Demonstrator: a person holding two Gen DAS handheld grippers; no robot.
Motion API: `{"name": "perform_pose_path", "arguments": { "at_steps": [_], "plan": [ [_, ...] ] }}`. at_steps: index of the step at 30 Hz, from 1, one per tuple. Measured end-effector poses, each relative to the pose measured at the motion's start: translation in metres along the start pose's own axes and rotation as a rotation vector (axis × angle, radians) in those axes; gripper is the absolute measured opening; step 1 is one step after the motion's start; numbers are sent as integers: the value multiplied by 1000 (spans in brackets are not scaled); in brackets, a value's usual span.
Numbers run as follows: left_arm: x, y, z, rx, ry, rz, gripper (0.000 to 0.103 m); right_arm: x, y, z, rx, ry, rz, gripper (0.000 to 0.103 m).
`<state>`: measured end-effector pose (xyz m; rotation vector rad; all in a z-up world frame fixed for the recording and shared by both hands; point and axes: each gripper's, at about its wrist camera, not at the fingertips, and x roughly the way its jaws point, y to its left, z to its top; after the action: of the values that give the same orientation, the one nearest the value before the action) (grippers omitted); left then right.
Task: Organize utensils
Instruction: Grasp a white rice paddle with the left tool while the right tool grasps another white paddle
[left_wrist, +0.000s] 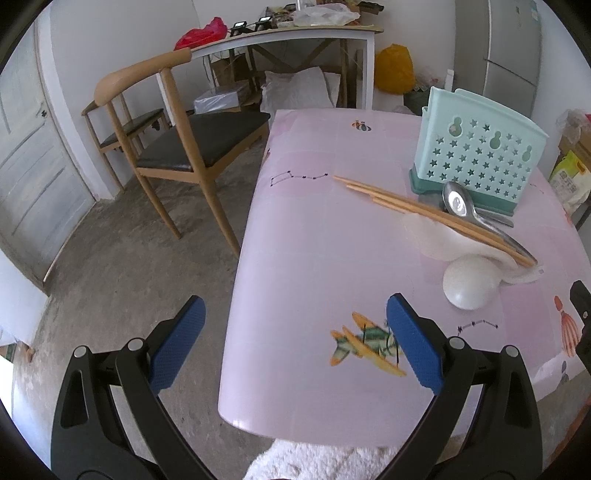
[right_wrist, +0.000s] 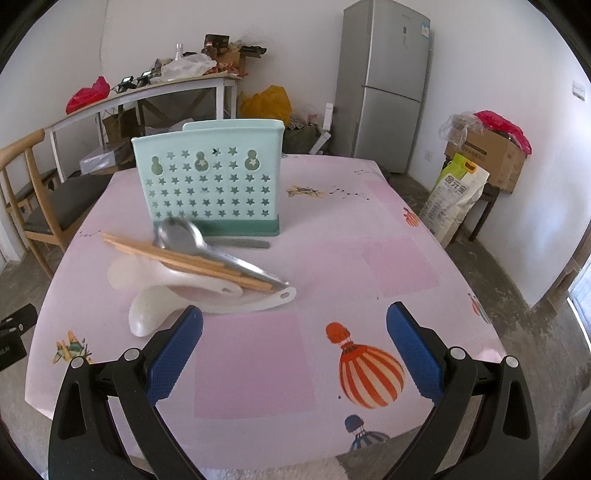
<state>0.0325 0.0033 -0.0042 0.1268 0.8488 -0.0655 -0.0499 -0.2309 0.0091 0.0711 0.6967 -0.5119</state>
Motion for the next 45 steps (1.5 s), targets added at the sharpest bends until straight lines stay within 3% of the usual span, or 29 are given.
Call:
{"name": "perform_pose_path", "arguments": {
  "at_steps": [4,11,18,24,29,31,34,45],
  "plan": [
    [7,-4,6,14,19,-69,95,6,-1,1,-15,-5,11,97],
    [25,-9,22,15,40,-304,95,9,19,-8,-142,-42,116,97],
    [38,-17,40,-17,67,-385,95,19,34,-11,-168,-26,194,97],
    [62,-19,50,-123,140,-509,95,28,33,-7,-155,-22,219,97],
    [92,-17,54,-256,257,-648,93,38,27,-6,-127,-2,234,97],
    [104,-17,54,-307,305,-689,76,41,24,-6,-114,3,241,97],
    [120,-19,54,-366,364,-725,63,47,19,-5,-94,14,249,97],
    [143,-36,53,-446,436,-798,27,57,6,-2,-51,22,281,97]
  ]
}}
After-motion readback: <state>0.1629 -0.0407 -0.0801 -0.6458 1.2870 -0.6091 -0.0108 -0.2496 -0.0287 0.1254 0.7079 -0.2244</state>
